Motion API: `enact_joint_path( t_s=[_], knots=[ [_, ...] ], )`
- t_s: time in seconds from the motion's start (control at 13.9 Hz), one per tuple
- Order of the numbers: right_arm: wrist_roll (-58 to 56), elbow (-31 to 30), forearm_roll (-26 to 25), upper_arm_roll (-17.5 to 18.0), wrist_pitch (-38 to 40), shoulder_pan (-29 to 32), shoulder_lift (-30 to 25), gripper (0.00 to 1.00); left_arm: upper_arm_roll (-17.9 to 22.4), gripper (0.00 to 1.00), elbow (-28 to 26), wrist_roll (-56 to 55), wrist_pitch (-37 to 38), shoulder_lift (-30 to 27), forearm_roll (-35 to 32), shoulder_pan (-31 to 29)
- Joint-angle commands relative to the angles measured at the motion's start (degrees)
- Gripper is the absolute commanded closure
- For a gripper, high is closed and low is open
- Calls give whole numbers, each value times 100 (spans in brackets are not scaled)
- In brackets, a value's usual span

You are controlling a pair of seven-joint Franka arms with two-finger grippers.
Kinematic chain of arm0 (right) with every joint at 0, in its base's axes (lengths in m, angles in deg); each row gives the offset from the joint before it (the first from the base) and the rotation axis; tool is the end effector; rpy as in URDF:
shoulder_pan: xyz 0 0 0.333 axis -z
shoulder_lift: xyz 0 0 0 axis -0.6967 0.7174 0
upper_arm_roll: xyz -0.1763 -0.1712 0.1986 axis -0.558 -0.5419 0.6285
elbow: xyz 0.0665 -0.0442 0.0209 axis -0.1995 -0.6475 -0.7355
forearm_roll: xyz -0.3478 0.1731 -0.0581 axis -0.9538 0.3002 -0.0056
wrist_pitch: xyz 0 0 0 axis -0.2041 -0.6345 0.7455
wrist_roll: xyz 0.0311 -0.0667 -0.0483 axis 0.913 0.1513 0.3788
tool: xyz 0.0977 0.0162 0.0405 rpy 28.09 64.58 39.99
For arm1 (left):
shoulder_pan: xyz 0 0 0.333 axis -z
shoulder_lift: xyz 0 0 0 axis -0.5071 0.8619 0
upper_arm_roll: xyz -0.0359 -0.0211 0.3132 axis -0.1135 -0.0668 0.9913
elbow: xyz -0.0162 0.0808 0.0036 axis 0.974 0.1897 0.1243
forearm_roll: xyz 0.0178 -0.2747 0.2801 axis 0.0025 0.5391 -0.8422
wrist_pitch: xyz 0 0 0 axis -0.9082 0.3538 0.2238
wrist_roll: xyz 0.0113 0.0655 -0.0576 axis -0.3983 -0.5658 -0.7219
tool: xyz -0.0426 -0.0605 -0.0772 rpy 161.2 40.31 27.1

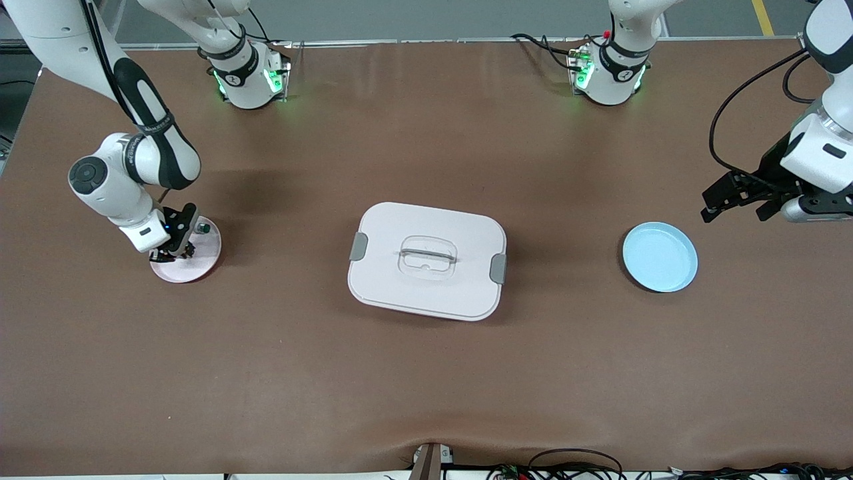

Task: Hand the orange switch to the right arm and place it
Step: 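Lower the switch onto the pink plate and open the right gripper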

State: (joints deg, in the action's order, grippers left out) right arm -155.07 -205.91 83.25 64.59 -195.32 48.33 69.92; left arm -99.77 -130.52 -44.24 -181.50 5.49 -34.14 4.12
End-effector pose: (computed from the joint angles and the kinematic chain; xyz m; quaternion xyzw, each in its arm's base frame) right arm 0.4989 -0.0944 0.1890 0.7665 0.6404 0.0119 0.0474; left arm 0.5684 -0.0358 0.5804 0.9958 0.0235 0.0836 0.0280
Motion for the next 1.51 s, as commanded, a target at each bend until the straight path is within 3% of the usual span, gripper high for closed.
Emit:
enact_joint_path(
  t_s=[0.0, 0.07, 0.14, 0.43, 0.79, 1.15, 1.44],
  knots=[
    [178, 36, -99, 70, -55, 22, 30, 100, -46, 0, 250, -17, 176, 102, -134, -19],
    [353, 36, -73, 61, -37, 40, 30, 99, -46, 0, 259, -17, 176, 119, -134, -19],
    [546, 53, -73, 70, -20, 40, 39, 1, -46, 0, 285, -17, 176, 163, -134, -2],
    [636, 185, -73, 79, 24, 31, 39, 0, 15, 0, 294, -26, 185, 190, -160, 173],
    [618, 360, -29, 79, 497, 49, -31, 0, 1340, 0, 294, -53, 220, 251, -160, 1499],
    [1294, 843, -20, 105, 1876, 22, -224, 0, 2597, 0, 294, -61, 290, 295, -160, 2783],
    [1847, 1423, -20, 114, 3037, 22, -312, 0, 2652, 0, 294, -70, 299, 304, -160, 2846]
  ],
)
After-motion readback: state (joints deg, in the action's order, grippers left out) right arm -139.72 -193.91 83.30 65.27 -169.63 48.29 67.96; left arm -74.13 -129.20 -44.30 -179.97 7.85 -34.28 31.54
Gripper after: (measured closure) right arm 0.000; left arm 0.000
